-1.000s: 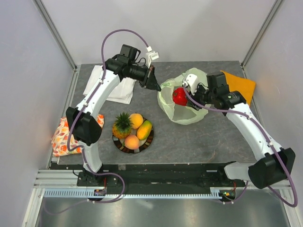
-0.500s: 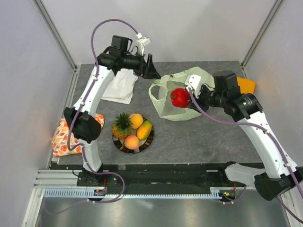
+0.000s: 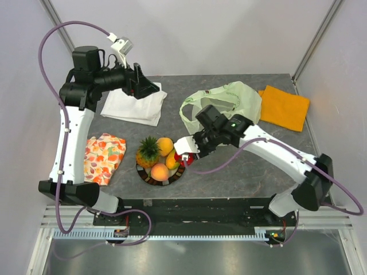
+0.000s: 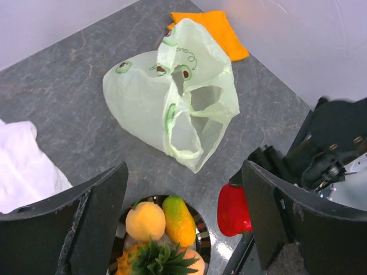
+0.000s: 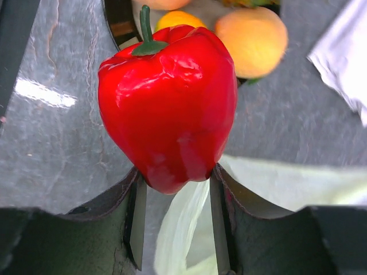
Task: Take the fake fruits out of the plastic bag
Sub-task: Place the fake fruit on the plate.
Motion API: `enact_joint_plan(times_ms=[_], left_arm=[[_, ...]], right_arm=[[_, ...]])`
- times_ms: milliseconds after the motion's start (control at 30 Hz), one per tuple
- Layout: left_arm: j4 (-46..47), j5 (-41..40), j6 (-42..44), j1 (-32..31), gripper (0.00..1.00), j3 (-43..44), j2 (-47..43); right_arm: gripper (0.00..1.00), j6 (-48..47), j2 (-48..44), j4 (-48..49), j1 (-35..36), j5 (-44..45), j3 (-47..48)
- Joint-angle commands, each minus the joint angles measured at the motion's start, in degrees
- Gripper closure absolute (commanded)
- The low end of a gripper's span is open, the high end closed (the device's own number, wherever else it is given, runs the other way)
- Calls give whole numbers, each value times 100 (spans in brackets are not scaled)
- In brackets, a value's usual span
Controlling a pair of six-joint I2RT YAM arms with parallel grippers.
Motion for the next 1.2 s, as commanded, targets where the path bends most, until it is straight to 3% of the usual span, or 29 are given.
enact_joint_plan(times_ms=[0,433,1167], left_arm=[[29,54,140,319,13,-382,-283],[134,327,26,751,14,-1244,-978],[231,555,25,1129,14,-1604,-1127]], right_arm=[[98,-1351,423,160,219,104,140],[99,-1782,1636,441,501,69,782],[99,-1975,2138,960,712,324,967]])
